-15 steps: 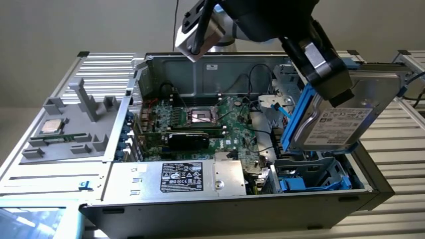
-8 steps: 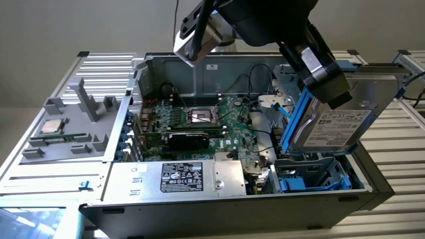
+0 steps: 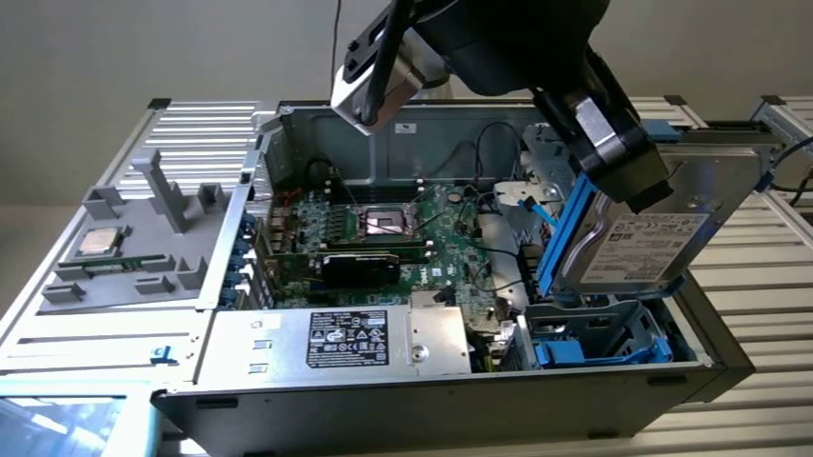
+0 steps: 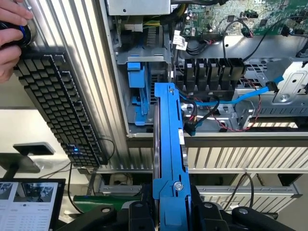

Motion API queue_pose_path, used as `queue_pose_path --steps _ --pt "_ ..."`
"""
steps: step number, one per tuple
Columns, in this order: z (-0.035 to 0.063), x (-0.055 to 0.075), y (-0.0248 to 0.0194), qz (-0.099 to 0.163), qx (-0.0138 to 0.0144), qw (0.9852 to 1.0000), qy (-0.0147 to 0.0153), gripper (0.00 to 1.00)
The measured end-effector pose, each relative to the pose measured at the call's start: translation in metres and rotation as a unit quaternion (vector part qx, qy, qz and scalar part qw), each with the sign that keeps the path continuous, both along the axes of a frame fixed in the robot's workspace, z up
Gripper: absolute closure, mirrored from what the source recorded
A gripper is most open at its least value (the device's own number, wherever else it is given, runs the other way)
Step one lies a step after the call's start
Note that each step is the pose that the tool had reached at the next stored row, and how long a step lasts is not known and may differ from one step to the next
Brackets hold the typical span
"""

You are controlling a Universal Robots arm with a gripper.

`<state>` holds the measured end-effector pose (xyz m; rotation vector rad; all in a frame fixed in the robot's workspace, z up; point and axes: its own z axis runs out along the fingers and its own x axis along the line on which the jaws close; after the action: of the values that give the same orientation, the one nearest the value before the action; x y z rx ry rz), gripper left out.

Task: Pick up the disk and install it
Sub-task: 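Insert the disk into the insertion slot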

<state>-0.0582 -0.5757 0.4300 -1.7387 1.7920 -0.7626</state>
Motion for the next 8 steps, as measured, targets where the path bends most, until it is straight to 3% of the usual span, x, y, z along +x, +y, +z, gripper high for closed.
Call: queue_pose_path --steps 8 --pt "-0.006 -0.0005 -0.0019 0.002 -0.0001 1.0 -0.0004 0.62"
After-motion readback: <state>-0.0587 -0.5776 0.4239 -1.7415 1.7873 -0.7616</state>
